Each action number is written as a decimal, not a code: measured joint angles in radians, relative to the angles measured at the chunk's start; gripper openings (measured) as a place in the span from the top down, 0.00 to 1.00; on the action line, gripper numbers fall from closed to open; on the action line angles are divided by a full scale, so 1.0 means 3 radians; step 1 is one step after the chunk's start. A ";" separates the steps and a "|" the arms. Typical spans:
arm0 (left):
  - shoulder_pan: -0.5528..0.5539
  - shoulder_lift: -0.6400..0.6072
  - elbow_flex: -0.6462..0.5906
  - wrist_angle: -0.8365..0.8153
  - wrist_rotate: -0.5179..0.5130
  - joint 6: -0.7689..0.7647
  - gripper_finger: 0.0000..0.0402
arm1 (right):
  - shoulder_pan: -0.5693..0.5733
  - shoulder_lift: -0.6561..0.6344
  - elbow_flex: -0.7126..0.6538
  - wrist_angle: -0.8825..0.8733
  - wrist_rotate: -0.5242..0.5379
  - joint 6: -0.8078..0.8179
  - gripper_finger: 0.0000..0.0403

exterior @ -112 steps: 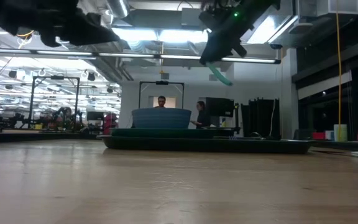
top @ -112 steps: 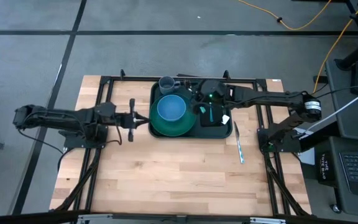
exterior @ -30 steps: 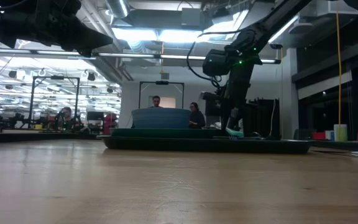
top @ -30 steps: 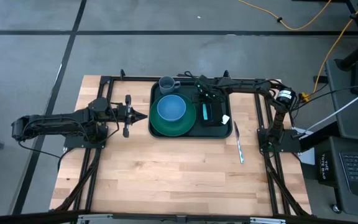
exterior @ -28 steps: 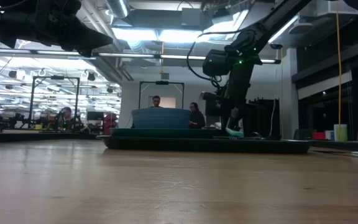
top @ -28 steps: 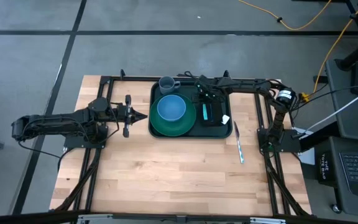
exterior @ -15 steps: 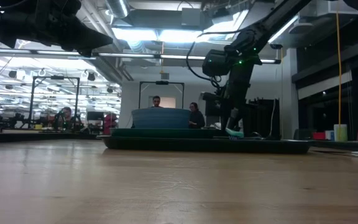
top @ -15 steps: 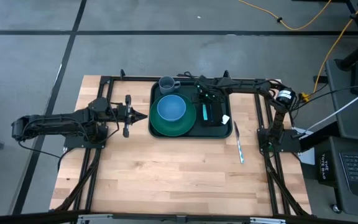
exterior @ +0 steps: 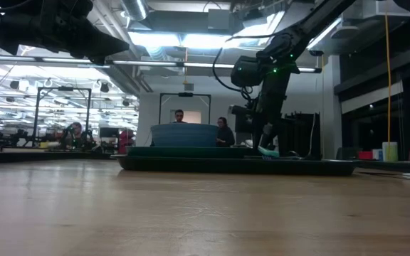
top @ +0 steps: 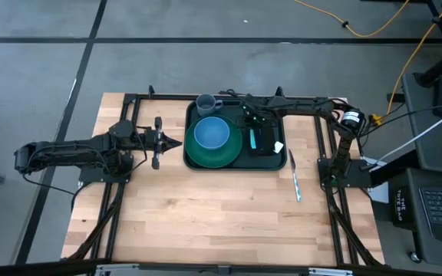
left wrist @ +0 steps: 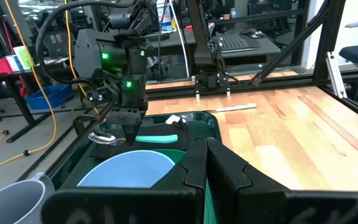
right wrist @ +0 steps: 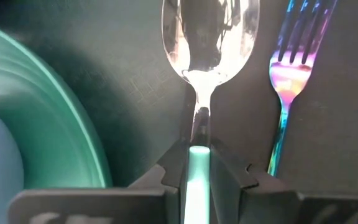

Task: Set up tray
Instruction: Put the blue spoon to the left of the blue fork on the black napkin, then put the blue knife to the right of the blue fork on the black napkin

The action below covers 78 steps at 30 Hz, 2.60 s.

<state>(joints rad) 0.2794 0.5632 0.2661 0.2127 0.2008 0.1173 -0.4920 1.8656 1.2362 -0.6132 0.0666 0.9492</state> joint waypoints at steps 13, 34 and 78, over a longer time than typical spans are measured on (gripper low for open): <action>0.0000 0.0001 0.0000 0.0000 0.0000 0.0000 0.99 | 0.0046 0.0028 -0.0055 0.0006 0.0062 0.0055 0.87; -0.0001 0.0001 0.0000 0.0000 0.0000 0.0000 0.99 | 0.0011 0.0046 -0.0089 0.0036 0.0064 0.0040 0.87; -0.0001 0.0001 0.0000 0.0001 0.0000 0.0000 0.99 | -0.0030 0.0071 -0.0085 0.0083 0.0095 0.0125 0.79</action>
<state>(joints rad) 0.2791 0.5636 0.2661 0.2130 0.2009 0.1173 -0.5009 1.8870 1.2106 -0.5884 0.0950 0.9867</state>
